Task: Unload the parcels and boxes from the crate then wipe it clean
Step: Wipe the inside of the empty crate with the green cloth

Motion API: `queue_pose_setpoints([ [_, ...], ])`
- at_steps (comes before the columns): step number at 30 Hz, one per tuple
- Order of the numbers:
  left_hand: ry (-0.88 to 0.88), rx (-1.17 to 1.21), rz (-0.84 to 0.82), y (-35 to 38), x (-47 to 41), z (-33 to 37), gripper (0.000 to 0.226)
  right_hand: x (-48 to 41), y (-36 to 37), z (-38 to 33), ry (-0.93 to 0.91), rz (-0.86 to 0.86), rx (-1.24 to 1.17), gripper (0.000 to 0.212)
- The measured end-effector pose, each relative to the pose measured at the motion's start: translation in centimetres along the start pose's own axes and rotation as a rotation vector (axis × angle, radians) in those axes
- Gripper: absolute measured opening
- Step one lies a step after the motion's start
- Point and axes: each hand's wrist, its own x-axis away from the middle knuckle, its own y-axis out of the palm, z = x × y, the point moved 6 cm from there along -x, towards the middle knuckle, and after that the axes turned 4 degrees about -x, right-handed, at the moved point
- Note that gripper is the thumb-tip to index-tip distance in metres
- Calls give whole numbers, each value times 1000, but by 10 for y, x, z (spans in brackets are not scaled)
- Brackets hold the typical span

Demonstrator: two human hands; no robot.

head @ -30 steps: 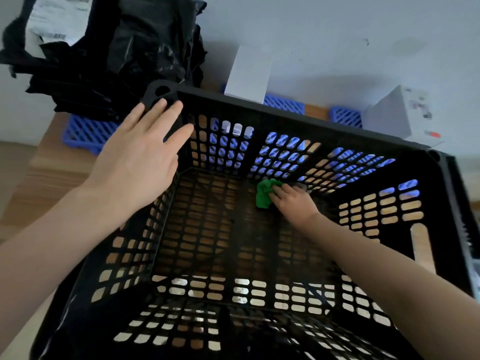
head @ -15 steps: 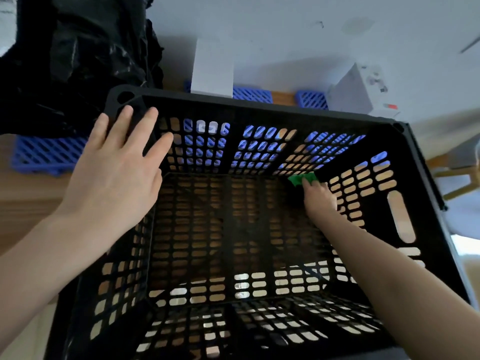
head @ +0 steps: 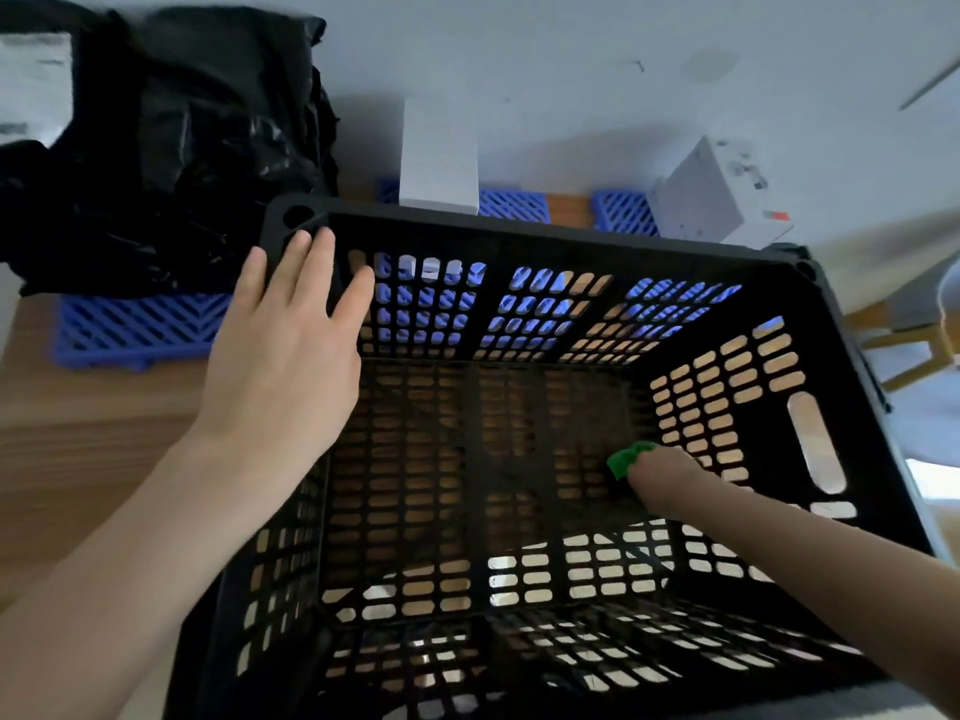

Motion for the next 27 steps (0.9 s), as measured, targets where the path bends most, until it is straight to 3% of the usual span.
queue_pose_setpoints([
  [6, -21, -1, -8, 0, 0, 1, 62, 53, 52, -34, -186, -451, 42, 35],
  [11, -17, 17, 22, -1, -1, 4, 62, 64, 52, -33, -133, -495, -149, 50],
  [19, 7, 51, 34, -2, 0, 2, 61, 62, -57, -17, -63, 21, -1059, 40],
  [23, 0, 138, 51, -7, 1, 0, 53, 86, -111, -27, -183, 264, -1596, 32],
  [27, -52, 335, 137, -20, 11, -3, 35, 116, -145, -40, -372, 344, -1926, 32],
])
